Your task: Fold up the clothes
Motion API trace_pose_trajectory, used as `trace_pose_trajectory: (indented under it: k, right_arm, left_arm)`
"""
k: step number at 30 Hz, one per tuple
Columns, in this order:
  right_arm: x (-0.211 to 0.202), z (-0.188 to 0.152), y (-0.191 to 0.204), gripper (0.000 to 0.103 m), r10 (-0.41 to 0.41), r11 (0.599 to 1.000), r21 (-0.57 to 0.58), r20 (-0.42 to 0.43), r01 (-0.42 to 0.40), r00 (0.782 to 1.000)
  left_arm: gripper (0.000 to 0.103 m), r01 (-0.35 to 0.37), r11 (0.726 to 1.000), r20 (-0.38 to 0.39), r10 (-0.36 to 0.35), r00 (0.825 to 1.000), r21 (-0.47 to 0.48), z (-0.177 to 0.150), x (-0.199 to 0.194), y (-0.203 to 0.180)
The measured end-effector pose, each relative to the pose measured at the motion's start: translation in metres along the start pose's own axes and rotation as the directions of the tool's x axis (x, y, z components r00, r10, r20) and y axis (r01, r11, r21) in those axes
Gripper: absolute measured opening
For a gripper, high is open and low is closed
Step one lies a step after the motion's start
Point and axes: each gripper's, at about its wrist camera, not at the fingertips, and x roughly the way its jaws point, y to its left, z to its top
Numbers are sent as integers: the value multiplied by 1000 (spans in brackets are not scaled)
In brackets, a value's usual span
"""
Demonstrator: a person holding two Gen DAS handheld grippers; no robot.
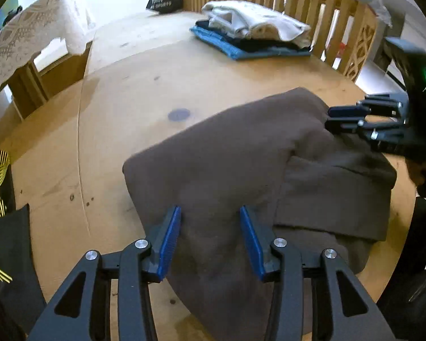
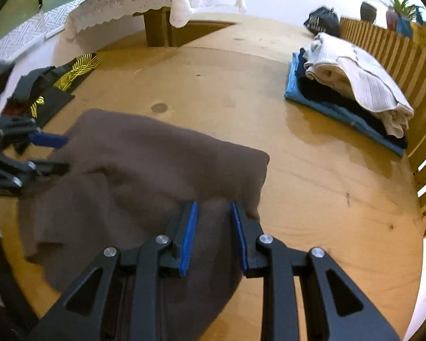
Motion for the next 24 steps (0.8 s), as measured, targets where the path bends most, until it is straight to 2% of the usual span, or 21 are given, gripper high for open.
trace_pose_trajectory:
  k: [1, 3, 4, 6, 8, 9, 13, 15, 17, 20, 22, 24]
  right_arm:
    - [-6, 7, -6, 25, 29, 999, 30, 31, -30, 999]
    - [-10, 22, -14, 29, 33, 997, 63, 94, -39, 995]
    - [-5, 29, -16, 37, 22, 997, 67, 99, -29, 995]
    - [15, 37, -17, 38, 5, 997, 72, 58, -9, 998]
    - [42, 33, -13, 39, -27, 999, 43, -20, 28, 999]
    - [48, 30, -10, 39, -48, 999, 20, -29, 49, 998]
    - [17, 24, -5, 39, -42, 995, 84, -18, 44, 999]
    - [-10, 14, 1, 41, 3, 994, 106, 4, -3, 1000]
    - [-32, 1, 11, 45, 14, 994, 106, 25, -16, 1000]
    - [-44, -19, 23, 46, 24, 995, 94, 32, -27, 999]
    - [-32, -41, 32, 48, 19, 997, 77, -26, -17, 999]
    - [-11, -56, 39, 50, -27, 999, 24, -76, 29, 997]
  left_arm:
    - [41, 0, 1000, 1, 0, 1000, -7, 2, 4, 0]
    - [42, 0, 1000, 3, 0, 1000, -21, 7, 11, 0]
    - [43, 0, 1000, 4, 0, 1000, -28, 10, 14, 1]
    - [43, -9, 999, -2, 9, 1000, -52, 8, 15, 2]
    - [44, -19, 997, -9, 18, 1000, -76, 6, 14, 3]
    - [45, -23, 996, -12, 22, 1000, -88, 6, 14, 3]
    - [44, -43, 990, -26, 40, 999, -136, 2, 14, 5]
    - [46, -53, 986, -33, 48, 998, -160, 0, 14, 6]
    - [50, -37, 986, 24, 42, 999, -160, -9, -11, -5]
    - [53, -1, 990, 47, 8, 999, -139, -30, -30, -23]
    - [56, 4, 994, 17, -2, 1000, -105, -49, -24, -35]
    - [57, -35, 997, -65, 31, 997, -66, -59, 8, -43]
